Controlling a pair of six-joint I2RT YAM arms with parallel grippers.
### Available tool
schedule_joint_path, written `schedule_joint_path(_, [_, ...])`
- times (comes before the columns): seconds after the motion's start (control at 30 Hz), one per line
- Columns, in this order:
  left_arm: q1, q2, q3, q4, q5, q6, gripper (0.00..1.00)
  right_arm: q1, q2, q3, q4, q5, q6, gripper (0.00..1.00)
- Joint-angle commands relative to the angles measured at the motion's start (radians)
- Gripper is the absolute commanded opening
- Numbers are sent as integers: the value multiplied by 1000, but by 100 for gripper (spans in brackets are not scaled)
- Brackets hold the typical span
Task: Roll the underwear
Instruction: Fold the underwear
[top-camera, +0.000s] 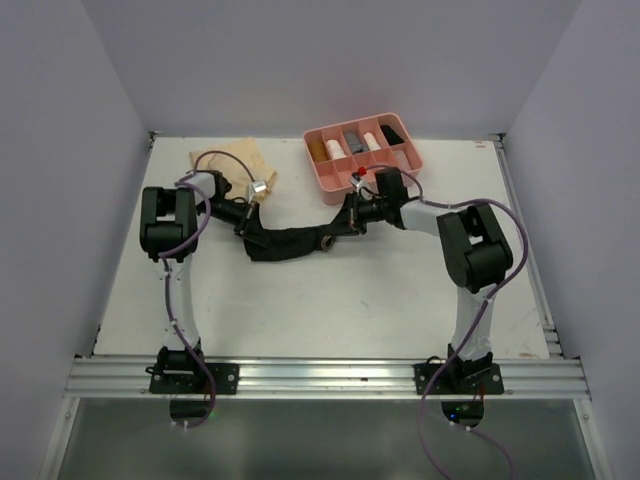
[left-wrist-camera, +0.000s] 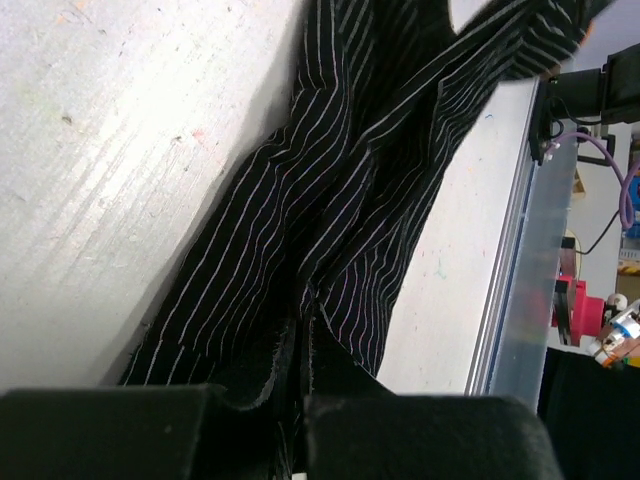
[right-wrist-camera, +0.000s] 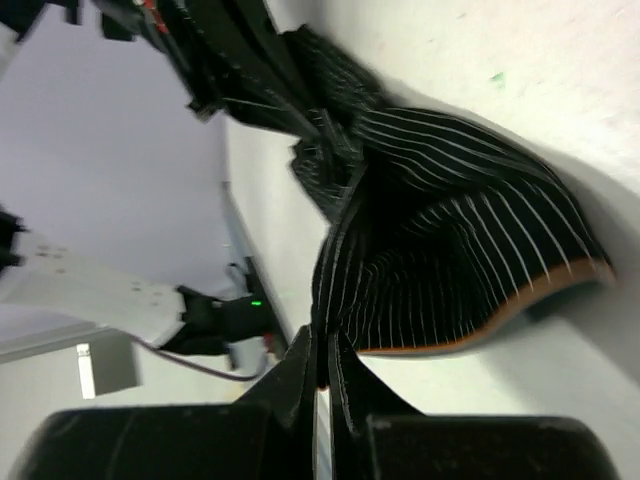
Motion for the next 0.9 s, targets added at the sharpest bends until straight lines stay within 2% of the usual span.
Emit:
schedule_joint_path(0.0, [-1,-35,-26,56,-85,9,0,-41,32,99,-546,141,-383,0])
schedule_joint_path(0.07, [1,-47,-38,67,-87,14,0,-52,66,139,-665,172,-443,0])
schedule_joint_path(0.17, [5,-58,-53,91,-105,-5,0,-55,130,197,-741,237,-505,0])
schedule_joint_path(0.3, [7,-76,-67,111,-128,-8,0,-54,187,223,-735,262,-512,0])
schedule_joint_path(0.43, [10,-116,-98,191,-175,-57,7,-50,189,225,-744,259,-539,0])
schedule_joint_path(0.5, [10,-118,-98,199,-192,-61,7,-50,161,231,-738,255,-542,15])
schedule_joint_path(0.53, [10,-116,-95,202,-194,-64,7,-47,143,236,-741,257,-543,30])
schedule_joint_path(0.6, [10,-112,-85,185,-200,-31,8,-49,91,280,-789,266,-569,38])
schedule_joint_path(0.73, [10,-93,-50,136,-214,40,9,-49,14,404,-888,337,-607,38])
schedule_joint_path(0.87, [6,-86,-38,97,-243,115,11,-28,43,528,-915,314,-601,35])
